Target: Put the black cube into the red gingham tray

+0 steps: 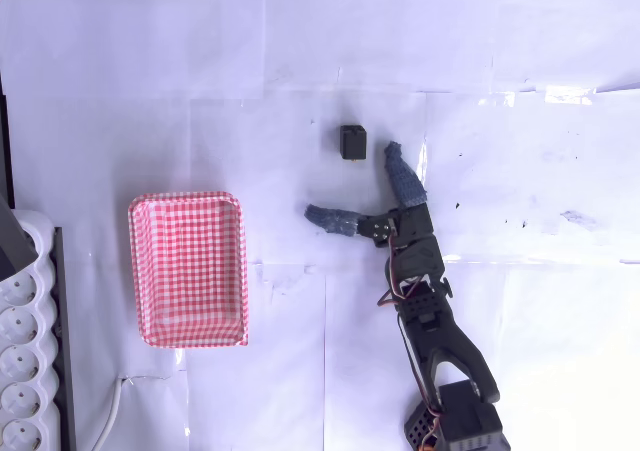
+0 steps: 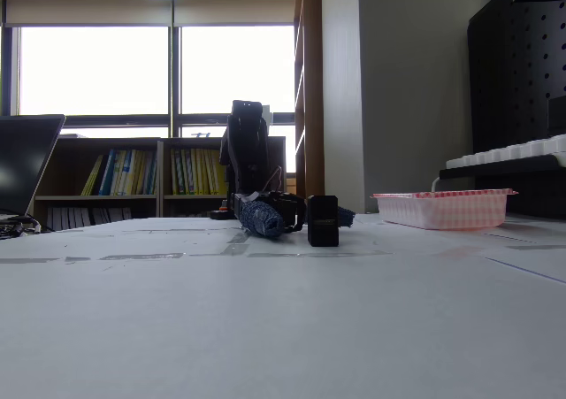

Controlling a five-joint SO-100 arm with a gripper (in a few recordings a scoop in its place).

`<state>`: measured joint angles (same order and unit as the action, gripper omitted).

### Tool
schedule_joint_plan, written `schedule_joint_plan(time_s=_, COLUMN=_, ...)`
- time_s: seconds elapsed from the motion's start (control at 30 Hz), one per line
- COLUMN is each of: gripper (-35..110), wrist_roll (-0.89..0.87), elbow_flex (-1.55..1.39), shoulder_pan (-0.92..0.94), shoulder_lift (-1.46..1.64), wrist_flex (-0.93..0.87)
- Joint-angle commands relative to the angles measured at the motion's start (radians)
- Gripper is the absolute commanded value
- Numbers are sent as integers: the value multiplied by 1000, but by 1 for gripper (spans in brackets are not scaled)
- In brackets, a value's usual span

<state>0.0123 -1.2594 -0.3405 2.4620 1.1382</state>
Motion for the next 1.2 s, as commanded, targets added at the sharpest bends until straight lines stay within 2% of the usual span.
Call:
schedule_joint_plan(time_s=0.0, gripper=60, wrist_roll=18, elbow_flex=-67, shoulder_pan=-31, shoulder_lift=14, wrist_flex=-40)
schedule_joint_plan(time_s=0.4, gripper=60, wrist_roll=51, elbow_flex=-279, shoulder_pan=-34, shoulder_lift=46, wrist_flex=-256)
schedule_joint_plan(time_s=0.63, gripper=60, wrist_roll=67, elbow_flex=-367, shoulder_pan=-34, shoulder_lift=69, wrist_flex=-324)
schedule_joint_plan(time_s=1.17, gripper=58, wrist_roll=94, elbow_flex=-502, shoulder_pan=-38, shoulder_lift=141, wrist_flex=-337)
